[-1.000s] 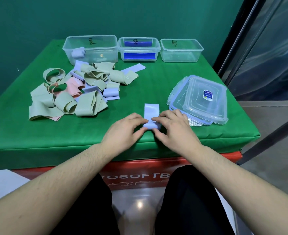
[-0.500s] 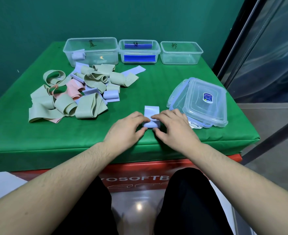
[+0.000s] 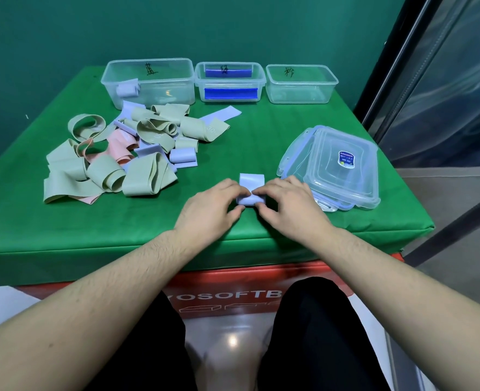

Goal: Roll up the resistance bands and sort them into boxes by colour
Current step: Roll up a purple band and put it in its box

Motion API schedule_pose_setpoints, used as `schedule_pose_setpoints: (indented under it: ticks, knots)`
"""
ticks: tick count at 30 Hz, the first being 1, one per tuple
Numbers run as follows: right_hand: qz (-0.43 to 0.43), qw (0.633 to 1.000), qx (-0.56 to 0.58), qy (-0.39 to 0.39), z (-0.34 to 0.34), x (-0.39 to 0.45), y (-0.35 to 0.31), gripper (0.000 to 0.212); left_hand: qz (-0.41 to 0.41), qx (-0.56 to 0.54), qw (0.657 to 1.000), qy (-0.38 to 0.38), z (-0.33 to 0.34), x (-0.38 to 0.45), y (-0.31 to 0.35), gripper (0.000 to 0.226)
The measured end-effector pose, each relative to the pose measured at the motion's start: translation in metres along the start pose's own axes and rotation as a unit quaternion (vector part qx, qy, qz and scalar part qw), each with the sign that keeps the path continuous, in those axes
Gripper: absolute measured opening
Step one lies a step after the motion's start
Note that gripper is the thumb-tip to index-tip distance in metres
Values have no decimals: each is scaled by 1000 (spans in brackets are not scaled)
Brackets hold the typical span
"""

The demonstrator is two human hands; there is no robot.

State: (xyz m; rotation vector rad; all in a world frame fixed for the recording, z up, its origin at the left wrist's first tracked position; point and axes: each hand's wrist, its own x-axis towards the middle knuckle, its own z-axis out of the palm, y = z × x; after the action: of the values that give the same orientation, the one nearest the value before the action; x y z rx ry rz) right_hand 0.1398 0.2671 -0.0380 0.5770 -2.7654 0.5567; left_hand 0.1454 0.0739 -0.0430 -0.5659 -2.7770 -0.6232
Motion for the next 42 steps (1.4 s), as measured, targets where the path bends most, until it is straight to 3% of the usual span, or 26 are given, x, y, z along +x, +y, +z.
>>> schedule_pose_setpoints:
  ticks: [7, 20, 28, 33, 42]
  knots:
    - [-6, 1000, 29, 5, 1, 1, 1, 21, 16, -1, 1000, 3, 0, 4, -4, 24]
    - [-97, 994, 5, 56, 6, -37, 0, 20, 81, 12, 994, 68, 4, -38, -3, 21]
    - [-74, 996, 3, 56, 5, -33, -4, 28, 44, 3, 998, 46, 3, -36, 0, 20]
    - [-60, 997, 7, 48, 6, -31, -4, 23, 27, -10, 999, 16, 0, -31, -1, 26]
    - [-24, 999, 9, 33, 9, -25, -5, 29, 38, -18, 999, 34, 3, -28, -5, 22]
